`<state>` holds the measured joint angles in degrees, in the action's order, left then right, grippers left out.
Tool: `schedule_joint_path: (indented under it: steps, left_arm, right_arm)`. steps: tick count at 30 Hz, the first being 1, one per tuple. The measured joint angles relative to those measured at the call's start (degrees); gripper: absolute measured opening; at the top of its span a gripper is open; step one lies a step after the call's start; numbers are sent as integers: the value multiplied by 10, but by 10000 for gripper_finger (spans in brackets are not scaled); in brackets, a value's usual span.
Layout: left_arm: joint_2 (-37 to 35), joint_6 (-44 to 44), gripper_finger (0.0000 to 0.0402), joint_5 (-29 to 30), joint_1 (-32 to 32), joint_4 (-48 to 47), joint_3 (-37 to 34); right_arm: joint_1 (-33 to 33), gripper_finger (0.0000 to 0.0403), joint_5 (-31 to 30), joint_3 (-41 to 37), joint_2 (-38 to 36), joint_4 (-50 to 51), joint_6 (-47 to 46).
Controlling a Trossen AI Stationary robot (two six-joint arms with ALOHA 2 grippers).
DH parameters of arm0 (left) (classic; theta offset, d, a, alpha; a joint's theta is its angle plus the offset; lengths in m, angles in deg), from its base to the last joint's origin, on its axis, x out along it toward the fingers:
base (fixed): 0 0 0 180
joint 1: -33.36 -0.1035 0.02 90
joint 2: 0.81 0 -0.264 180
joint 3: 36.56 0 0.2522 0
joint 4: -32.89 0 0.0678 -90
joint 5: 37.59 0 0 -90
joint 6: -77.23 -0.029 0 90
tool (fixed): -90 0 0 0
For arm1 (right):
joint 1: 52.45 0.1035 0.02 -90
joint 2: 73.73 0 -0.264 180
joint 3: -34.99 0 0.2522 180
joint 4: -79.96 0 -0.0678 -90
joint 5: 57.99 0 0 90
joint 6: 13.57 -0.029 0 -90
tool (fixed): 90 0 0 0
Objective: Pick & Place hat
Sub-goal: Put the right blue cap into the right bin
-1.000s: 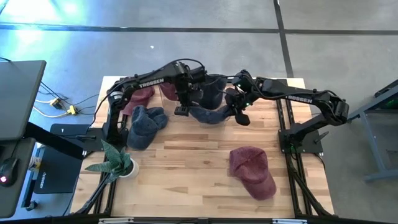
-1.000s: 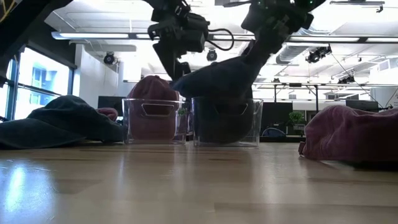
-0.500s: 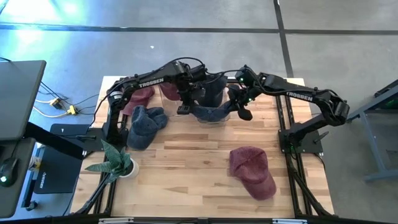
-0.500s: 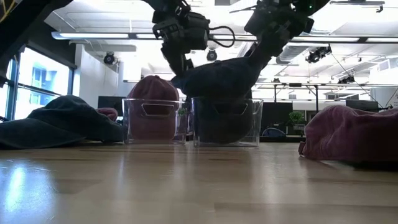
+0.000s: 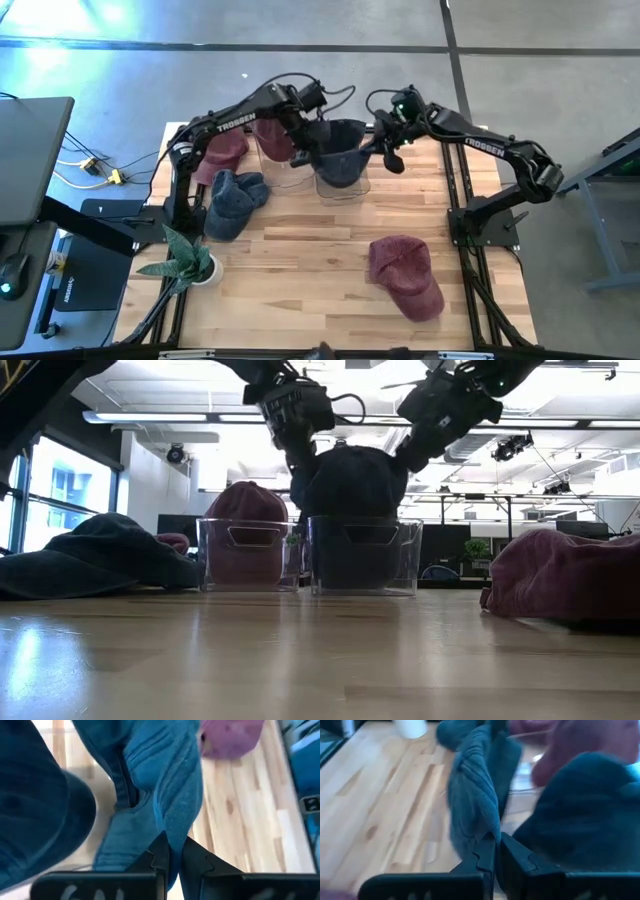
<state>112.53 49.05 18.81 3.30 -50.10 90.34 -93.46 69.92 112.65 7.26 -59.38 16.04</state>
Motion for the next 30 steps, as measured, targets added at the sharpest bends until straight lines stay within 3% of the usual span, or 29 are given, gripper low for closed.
schedule_joint_path:
  steps: [4, 11, 24, 30]
  left_arm:
    - [0, 7, 25, -38, -29, 33, 1]
    - [0, 22, 25, -46, -63, 85, 1]
    - [15, 96, 28, -31, -74, 157, -1]
    - [38, 134, 69, -13, -83, 164, -1]
  right_arm:
    - [-26, 7, -2, 0, 0, -28, 0]
    - [-55, 12, -10, 0, 16, -50, -7]
    - [-63, 79, -38, 0, 40, -88, -56]
    - [-77, 115, -60, 0, 40, -89, -96]
